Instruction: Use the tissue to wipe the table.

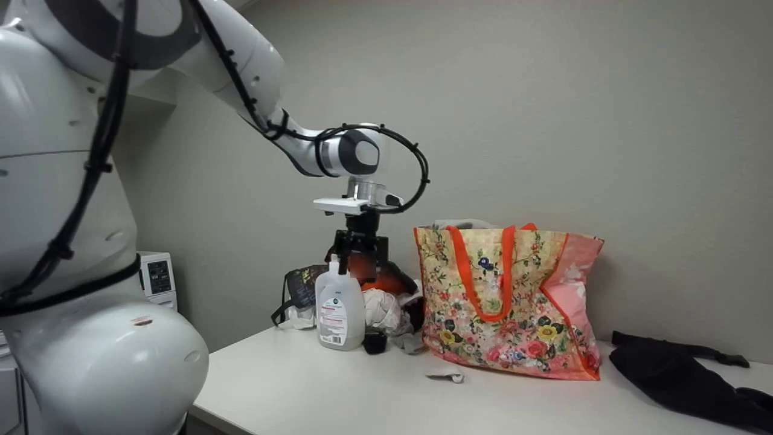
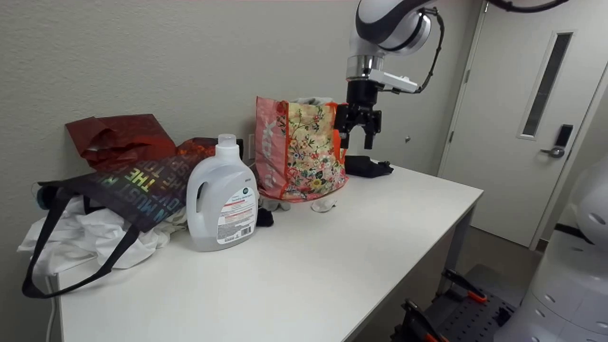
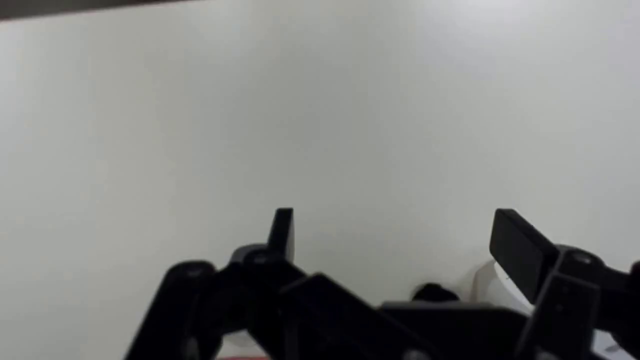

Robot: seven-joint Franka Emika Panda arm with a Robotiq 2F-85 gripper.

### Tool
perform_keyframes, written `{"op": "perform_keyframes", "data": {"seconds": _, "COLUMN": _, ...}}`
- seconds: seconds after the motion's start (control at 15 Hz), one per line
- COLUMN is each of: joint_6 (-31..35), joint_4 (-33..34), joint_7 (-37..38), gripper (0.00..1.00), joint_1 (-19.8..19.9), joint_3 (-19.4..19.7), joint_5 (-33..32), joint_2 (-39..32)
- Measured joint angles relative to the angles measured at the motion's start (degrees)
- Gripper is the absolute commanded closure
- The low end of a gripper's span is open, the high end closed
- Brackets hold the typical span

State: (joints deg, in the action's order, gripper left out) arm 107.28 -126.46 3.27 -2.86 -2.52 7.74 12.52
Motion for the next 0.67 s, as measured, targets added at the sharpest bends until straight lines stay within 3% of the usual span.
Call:
{"op": "perform_keyframes", "data": {"seconds": 0.27, "joint_6": 9.44, "joint_4": 3.71, "joint_7": -4.39, "gripper": 0.00, "joint_1": 1.75, "joint_3": 3.15, "joint_5": 2.12, "joint_2": -11.23}}
{"op": "perform_keyframes", "data": {"seconds": 0.67, "joint_6": 19.61, "joint_4": 10.02, "joint_7": -5.18, "gripper": 0.00, "joint_1": 2.32, "joint_3": 3.28, "joint_5": 3.51, "joint_2": -25.25}}
